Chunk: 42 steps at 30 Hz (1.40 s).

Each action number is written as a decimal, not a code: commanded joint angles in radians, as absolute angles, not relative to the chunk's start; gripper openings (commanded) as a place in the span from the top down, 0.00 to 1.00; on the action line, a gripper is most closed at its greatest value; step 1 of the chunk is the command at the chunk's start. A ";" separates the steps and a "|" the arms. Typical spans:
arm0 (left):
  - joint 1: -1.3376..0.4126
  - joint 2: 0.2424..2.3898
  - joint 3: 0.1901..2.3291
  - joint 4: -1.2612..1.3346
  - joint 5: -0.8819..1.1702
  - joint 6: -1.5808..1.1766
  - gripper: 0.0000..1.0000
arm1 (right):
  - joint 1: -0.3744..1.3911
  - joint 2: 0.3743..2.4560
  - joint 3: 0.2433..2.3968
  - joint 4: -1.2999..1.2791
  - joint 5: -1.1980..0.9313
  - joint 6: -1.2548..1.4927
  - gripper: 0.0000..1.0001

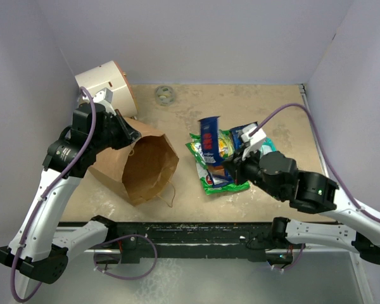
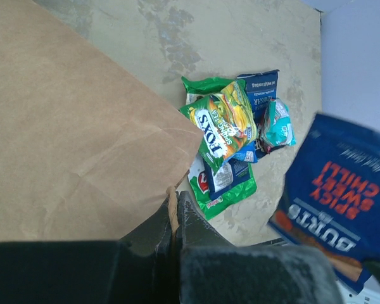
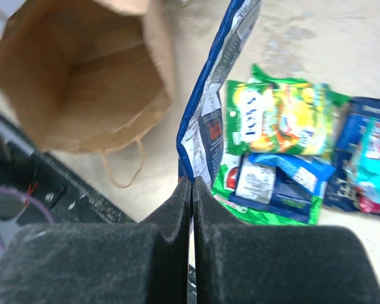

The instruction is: Take the snacks out of the paper bag

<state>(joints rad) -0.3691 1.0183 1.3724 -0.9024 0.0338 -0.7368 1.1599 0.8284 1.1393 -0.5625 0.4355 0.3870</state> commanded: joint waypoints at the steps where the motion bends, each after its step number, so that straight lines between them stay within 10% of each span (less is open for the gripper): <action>1: -0.369 1.025 1.437 -0.929 0.084 -0.684 1.00 | 1.158 0.898 1.248 -0.803 0.764 0.534 1.00; 42: -0.414 1.016 1.462 -0.897 0.313 -0.636 1.00 | 0.962 1.669 1.204 -0.493 0.654 0.280 1.00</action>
